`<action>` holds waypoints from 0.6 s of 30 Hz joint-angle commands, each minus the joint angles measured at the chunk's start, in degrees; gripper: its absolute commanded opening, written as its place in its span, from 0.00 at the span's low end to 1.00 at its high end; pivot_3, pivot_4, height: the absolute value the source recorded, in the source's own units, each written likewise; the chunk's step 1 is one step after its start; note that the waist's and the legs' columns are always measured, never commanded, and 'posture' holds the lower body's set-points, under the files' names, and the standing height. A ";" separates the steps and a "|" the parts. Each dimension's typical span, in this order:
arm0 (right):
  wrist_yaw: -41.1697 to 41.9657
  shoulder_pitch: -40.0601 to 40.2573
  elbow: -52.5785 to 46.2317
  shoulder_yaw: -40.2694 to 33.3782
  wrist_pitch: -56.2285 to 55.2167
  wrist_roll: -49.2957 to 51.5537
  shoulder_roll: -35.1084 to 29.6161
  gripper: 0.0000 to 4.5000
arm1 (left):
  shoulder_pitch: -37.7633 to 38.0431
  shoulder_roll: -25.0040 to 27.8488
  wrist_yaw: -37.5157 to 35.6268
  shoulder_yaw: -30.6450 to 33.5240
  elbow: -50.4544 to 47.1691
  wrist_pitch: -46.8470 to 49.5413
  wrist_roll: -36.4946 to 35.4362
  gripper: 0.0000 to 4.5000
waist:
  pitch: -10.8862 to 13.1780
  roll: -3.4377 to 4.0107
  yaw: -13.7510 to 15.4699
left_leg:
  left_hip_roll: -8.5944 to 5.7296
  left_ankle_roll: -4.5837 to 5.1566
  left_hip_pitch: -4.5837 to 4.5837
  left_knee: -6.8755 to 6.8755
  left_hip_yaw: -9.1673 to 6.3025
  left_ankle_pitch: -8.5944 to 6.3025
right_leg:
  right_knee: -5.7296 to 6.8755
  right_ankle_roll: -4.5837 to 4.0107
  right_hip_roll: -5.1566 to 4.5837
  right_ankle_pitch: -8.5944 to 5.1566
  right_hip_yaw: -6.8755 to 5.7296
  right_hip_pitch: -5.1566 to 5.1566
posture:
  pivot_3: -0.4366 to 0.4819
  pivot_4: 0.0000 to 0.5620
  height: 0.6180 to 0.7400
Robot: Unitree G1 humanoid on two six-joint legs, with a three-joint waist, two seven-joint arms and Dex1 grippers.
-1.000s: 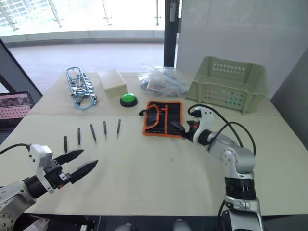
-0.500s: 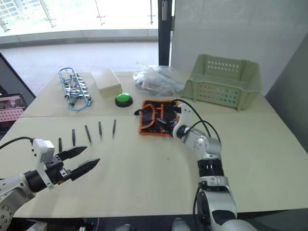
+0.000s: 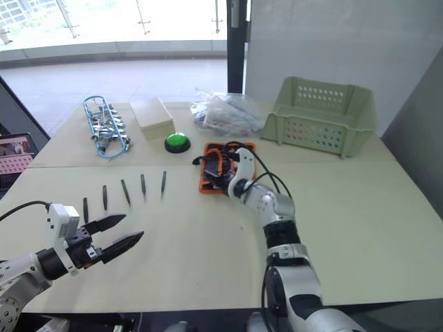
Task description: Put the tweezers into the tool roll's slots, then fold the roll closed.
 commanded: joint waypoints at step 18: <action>0.89 -5.23 8.68 -3.76 -6.45 0.41 1.44 0.01 | -0.75 1.08 -1.52 1.26 1.38 -3.64 2.91 1.00 | 0.00 0.01 -0.08 | 0.01 0.00 0.00 -0.01 0.00 0.00 | 0.00 0.00 0.01 0.00 -0.01 0.00 | 0.48 0.27 1.00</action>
